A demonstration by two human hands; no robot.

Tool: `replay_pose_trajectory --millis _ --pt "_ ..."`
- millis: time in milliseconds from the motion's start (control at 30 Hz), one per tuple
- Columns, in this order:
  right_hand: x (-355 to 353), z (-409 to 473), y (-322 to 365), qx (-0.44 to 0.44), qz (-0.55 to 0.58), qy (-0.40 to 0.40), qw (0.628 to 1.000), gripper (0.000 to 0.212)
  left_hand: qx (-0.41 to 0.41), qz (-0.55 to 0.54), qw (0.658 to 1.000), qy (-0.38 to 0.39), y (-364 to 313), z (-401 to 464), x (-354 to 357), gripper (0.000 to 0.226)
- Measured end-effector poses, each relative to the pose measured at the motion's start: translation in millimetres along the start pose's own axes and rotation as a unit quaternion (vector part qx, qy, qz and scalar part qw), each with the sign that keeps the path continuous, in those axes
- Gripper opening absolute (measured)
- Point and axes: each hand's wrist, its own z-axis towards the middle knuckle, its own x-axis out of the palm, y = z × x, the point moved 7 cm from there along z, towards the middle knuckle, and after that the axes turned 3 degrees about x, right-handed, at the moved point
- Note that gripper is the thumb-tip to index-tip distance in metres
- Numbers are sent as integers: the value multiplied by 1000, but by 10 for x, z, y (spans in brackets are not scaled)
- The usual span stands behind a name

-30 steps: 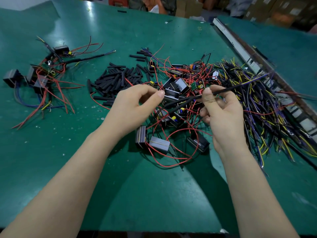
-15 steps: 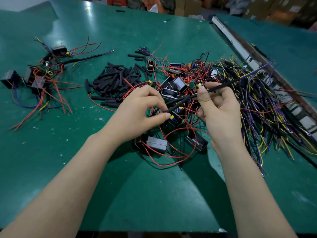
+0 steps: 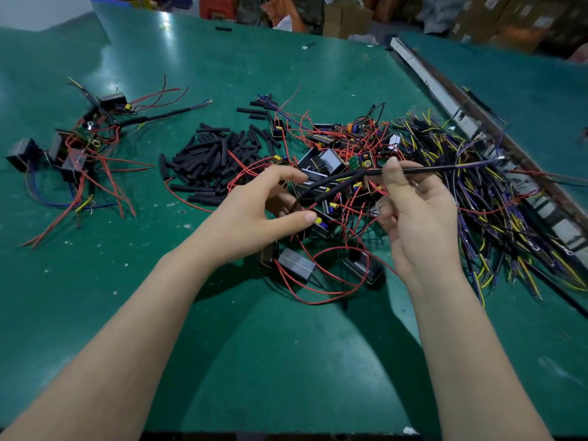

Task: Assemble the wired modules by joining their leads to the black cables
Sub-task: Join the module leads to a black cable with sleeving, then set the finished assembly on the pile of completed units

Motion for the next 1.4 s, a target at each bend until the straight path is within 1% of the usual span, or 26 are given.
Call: replay_pose_trajectory --millis 67,133,200,267,333,400,467,533,600,667,700,800,833,867,1000,1067,1100,1200,1267,1333,1400 --pt "-16 22 -36 20 21 1 1000 8 -2 -46 999 -7 0 6 -15 37" --pt "-12 32 -72 30 22 3 999 7 -27 -122 992 -8 8 9 -8 32" --pt "-21 41 -97 32 16 -3 999 8 -48 -189 981 19 0 -3 45 29" --pt "-21 51 -111 28 10 -2 1000 8 -47 -228 971 44 -25 -19 88 23" --pt "3 50 -121 23 8 12 1000 10 -45 -261 963 37 -40 -29 81 20" --pt "49 38 -127 17 5 41 999 19 -59 -312 948 12 -33 -35 48 15" --pt "100 22 -138 17 -9 68 998 25 -92 -402 911 8 -39 -43 66 14" --pt "132 21 -168 27 -18 77 997 27 -127 -476 870 30 -79 -46 129 15" --pt "155 30 -214 46 -23 84 995 28 -153 -508 847 43 -115 -21 164 12" --pt "170 26 -270 70 -29 95 993 26 -170 -538 824 47 -164 14 172 17" --pt "178 22 -291 76 -35 100 991 21 -175 -565 805 43 -191 30 159 18" --pt "182 13 -312 71 -50 110 990 10 -163 -665 729 8 -270 58 58 14" --pt "182 13 -303 65 -53 111 990 8 -156 -684 712 -3 -287 54 12 13" --pt "183 11 -292 59 -59 113 990 7 -149 -694 704 -13 -298 45 -42 14" --pt "181 -18 -263 30 -97 123 987 11 -127 -710 691 -48 -276 -43 -320 15" --pt "184 -36 -267 16 -131 125 983 12 -131 -709 689 -77 -171 -108 -488 23" --pt "195 -51 -265 7 -148 129 980 14 -143 -697 695 -102 -81 -145 -587 25" --pt "247 -107 -263 -32 -205 148 967 15 -208 -625 727 -195 276 -268 -944 13" --pt "286 -145 -279 -51 -266 166 948 16 -253 -572 742 -242 506 -356 -1192 18" --pt "307 -164 -294 -60 -310 180 932 17 -285 -522 758 -268 680 -415 -1407 21" --pt "299 -163 -296 -63 -322 180 927 17 -300 -491 770 -276 797 -429 -1573 23"
